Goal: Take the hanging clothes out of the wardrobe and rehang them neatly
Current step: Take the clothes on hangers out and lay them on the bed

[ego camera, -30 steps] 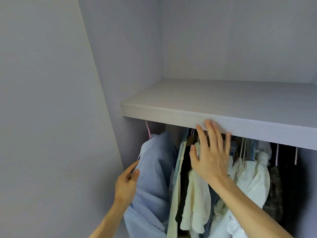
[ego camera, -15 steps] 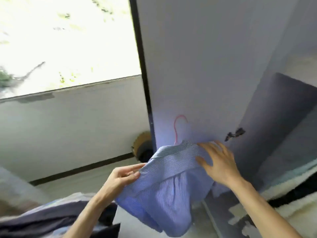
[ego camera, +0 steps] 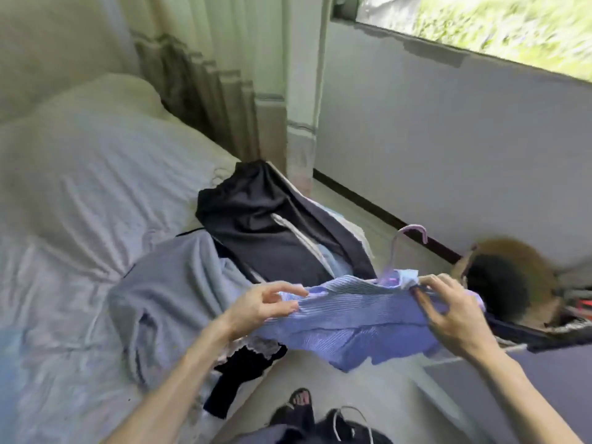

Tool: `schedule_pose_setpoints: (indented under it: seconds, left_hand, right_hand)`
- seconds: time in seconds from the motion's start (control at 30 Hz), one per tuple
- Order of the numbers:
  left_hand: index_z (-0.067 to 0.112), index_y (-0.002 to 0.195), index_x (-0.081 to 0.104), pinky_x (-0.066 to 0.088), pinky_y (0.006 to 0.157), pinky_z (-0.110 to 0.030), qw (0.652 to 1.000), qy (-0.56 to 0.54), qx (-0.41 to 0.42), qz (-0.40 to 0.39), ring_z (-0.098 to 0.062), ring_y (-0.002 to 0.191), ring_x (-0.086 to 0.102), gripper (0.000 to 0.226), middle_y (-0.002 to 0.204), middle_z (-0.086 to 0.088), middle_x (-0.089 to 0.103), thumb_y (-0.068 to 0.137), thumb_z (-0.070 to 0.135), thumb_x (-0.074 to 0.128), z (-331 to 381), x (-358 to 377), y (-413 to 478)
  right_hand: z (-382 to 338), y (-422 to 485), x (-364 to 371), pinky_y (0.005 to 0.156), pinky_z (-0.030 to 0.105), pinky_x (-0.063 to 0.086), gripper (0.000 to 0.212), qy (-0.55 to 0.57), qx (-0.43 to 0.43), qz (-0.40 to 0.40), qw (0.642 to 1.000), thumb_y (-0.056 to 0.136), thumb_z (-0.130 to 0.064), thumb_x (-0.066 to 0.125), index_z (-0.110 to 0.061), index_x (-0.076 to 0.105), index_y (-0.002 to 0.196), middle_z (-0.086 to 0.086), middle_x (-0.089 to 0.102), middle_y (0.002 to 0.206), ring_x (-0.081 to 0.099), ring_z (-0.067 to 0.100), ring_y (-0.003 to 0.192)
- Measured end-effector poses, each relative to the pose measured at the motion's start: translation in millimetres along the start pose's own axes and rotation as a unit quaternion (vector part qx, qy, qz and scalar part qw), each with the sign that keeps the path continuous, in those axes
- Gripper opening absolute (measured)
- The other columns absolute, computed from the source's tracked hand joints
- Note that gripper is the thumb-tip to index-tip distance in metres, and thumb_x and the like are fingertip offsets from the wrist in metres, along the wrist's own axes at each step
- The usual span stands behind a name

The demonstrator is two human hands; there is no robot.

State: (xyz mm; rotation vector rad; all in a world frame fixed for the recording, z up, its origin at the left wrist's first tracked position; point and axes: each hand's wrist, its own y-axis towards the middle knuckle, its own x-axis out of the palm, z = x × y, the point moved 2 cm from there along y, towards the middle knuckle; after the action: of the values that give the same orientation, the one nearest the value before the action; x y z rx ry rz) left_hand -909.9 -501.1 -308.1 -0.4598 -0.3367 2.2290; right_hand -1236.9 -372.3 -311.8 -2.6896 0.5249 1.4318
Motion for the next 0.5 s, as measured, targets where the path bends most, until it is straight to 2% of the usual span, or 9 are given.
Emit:
schedule_pose_setpoints:
  seconds: [0.1,0.17,0.2,0.23,0.27,0.3,0.33,0.4,0.5]
  left_hand:
    - [0.037,0.122,0.066,0.037,0.069,-0.017,0.997,-0.013,-0.014,0.076,-0.003,0.065,0.047,0.050,0.070,0.014,0.056,0.074,0.051,0.071,-32,-23,-39]
    - [0.049,0.127,0.055,0.040,0.072,-0.017,0.992,-0.016,-0.035,0.119,-0.002,0.067,0.049,0.061,0.091,0.010,0.059,0.069,0.054,0.074,-47,-32,-62]
    - [0.052,0.130,0.048,0.042,0.074,-0.015,0.988,-0.004,-0.047,0.144,-0.001,0.071,0.051,0.068,0.105,0.007,0.057,0.067,0.056,0.074,-53,-35,-73]
    - [0.053,0.134,0.040,0.041,0.082,-0.012,0.984,0.022,-0.055,0.169,-0.001,0.083,0.054,0.076,0.121,0.005,0.051,0.065,0.061,0.072,-58,-38,-85]
    - [0.053,0.139,0.033,0.037,0.095,-0.012,0.978,0.060,-0.062,0.189,-0.001,0.105,0.052,0.084,0.135,0.006,0.041,0.065,0.065,0.070,-60,-40,-95]
    - [0.051,0.146,0.028,0.028,0.105,-0.014,0.972,0.098,-0.064,0.204,-0.001,0.125,0.040,0.089,0.146,0.010,0.030,0.068,0.066,0.070,-61,-40,-104]
    - [0.048,0.150,0.024,0.021,0.110,-0.018,0.964,0.131,-0.060,0.222,0.001,0.136,0.026,0.091,0.152,0.014,0.021,0.073,0.065,0.071,-61,-40,-113]
    - [0.047,0.153,0.021,0.019,0.115,-0.026,0.947,0.176,-0.047,0.264,0.006,0.139,0.017,0.089,0.157,0.022,0.016,0.079,0.063,0.069,-60,-37,-128]
    - [0.049,0.152,0.021,0.024,0.119,-0.036,0.918,0.224,-0.036,0.325,0.007,0.141,0.023,0.083,0.155,0.026,0.026,0.080,0.069,0.059,-59,-33,-143]
  right_hand:
    - [-42,17,29,0.073,0.017,0.033,0.007,0.019,-0.072,-0.029,0.997,0.091,-0.030,0.064,-0.025,0.064,0.096,-0.005,0.056,0.085,0.054,0.018,0.079]
    - [-68,26,47,0.074,0.013,0.034,0.013,0.031,-0.123,-0.055,0.990,0.088,-0.039,0.055,-0.030,0.060,0.096,-0.005,0.056,0.084,0.052,0.017,0.077]
    - [-80,30,56,0.074,0.013,0.035,0.014,0.031,-0.146,-0.065,0.987,0.088,-0.038,0.056,-0.027,0.062,0.095,-0.004,0.056,0.083,0.053,0.019,0.076]
    - [-90,33,65,0.072,0.016,0.036,0.014,0.025,-0.165,-0.073,0.983,0.088,-0.034,0.059,-0.022,0.065,0.092,-0.003,0.058,0.083,0.055,0.021,0.075]
    - [-101,35,74,0.070,0.018,0.036,0.013,0.017,-0.173,-0.083,0.981,0.089,-0.030,0.062,-0.018,0.067,0.090,-0.002,0.059,0.083,0.055,0.021,0.074]
    - [-111,37,83,0.068,0.019,0.036,0.009,0.012,-0.173,-0.099,0.980,0.091,-0.025,0.066,-0.017,0.068,0.089,-0.003,0.059,0.083,0.056,0.021,0.075]
    - [-121,38,91,0.067,0.019,0.037,0.005,0.017,-0.175,-0.116,0.977,0.092,-0.021,0.069,-0.018,0.067,0.089,-0.004,0.059,0.084,0.056,0.020,0.077]
    - [-141,40,105,0.066,0.022,0.040,0.006,0.038,-0.201,-0.139,0.969,0.093,-0.026,0.068,-0.022,0.064,0.090,-0.007,0.057,0.085,0.057,0.020,0.078]
    - [-168,43,126,0.063,0.029,0.047,0.023,0.063,-0.271,-0.155,0.948,0.095,-0.047,0.050,-0.026,0.060,0.093,-0.005,0.057,0.086,0.057,0.020,0.076]
